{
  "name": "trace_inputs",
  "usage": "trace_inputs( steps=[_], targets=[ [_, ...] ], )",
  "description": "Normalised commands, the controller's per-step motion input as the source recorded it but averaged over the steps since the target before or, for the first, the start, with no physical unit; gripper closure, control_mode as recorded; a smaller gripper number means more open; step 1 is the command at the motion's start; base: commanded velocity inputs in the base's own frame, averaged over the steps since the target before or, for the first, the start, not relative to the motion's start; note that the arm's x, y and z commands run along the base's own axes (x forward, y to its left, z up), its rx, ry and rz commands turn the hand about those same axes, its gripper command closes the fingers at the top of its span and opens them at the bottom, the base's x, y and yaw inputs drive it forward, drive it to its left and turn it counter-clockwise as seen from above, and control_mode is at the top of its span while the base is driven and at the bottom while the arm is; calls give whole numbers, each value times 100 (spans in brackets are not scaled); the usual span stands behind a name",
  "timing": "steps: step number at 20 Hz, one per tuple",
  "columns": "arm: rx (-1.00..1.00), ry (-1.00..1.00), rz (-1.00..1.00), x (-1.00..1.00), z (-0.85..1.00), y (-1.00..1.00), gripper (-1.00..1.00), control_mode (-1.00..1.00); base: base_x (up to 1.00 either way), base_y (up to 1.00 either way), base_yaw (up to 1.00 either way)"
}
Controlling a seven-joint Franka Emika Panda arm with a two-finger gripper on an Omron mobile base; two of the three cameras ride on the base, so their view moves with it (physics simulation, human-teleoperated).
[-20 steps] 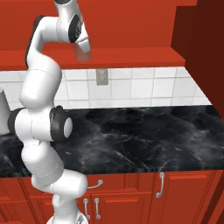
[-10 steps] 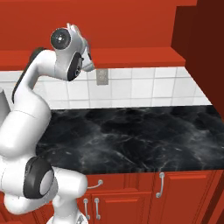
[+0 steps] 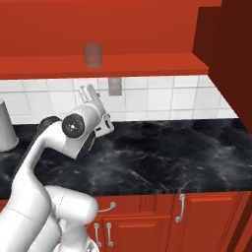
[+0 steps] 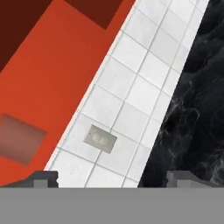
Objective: Move the glass cup from next to the sink to the open cabinet. Then, move the bowl with the potato to the fridge to clear the area for faucet cleaning.
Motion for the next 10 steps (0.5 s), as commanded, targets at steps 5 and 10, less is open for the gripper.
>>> trace_inputs(
  steps=[5, 10],
  targets=[
    [8, -5, -3, -40, -19, -10, -100, -100, 0, 0, 0],
    [-4, -8, 11, -80, 6, 51, -100, -100, 0, 0, 0]
  ],
)
